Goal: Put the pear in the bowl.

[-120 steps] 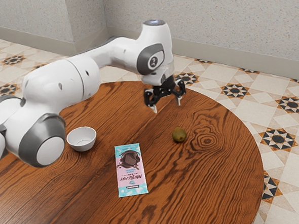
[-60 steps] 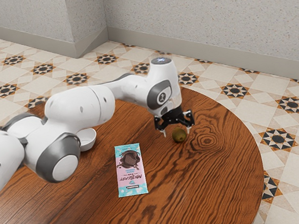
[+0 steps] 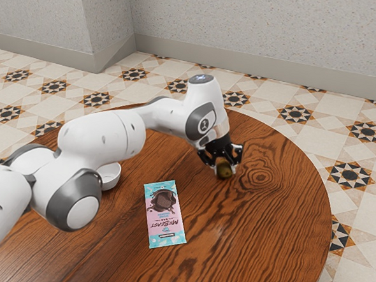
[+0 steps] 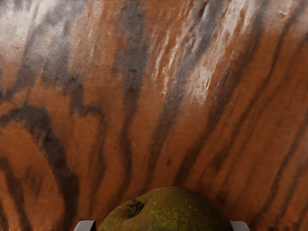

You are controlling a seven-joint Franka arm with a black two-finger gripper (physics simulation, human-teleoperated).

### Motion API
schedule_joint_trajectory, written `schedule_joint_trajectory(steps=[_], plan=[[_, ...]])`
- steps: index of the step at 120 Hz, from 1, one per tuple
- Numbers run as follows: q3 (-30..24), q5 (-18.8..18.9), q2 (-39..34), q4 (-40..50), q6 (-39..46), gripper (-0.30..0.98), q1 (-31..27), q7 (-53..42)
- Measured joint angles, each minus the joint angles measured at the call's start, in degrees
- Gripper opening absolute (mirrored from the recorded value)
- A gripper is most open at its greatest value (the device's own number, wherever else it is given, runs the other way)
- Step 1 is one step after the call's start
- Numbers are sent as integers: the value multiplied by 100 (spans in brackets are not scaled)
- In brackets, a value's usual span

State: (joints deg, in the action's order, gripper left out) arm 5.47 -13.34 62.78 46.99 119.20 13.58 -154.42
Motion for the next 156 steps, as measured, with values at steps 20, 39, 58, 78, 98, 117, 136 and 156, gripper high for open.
schedule_joint_trajectory(steps=[20, 39, 58, 78, 98, 117, 136, 156], plan=[[34, -62, -905, 845, 37, 14, 33, -217], [190, -82, -2399, 2600, 65, 10, -38, -403], [452, -95, -3468, 3995, 84, 7, -303, -568], [895, -107, -4244, 5203, 96, 6, -480, -713], [939, 21, -4547, 5815, 119, 5, -939, -830], [940, 85, -4468, 5924, 127, 6, -1204, -916], [934, 133, -4218, 5930, 158, 17, -1257, -967], [930, 283, -4191, 5929, 159, 45, -1254, -906]])
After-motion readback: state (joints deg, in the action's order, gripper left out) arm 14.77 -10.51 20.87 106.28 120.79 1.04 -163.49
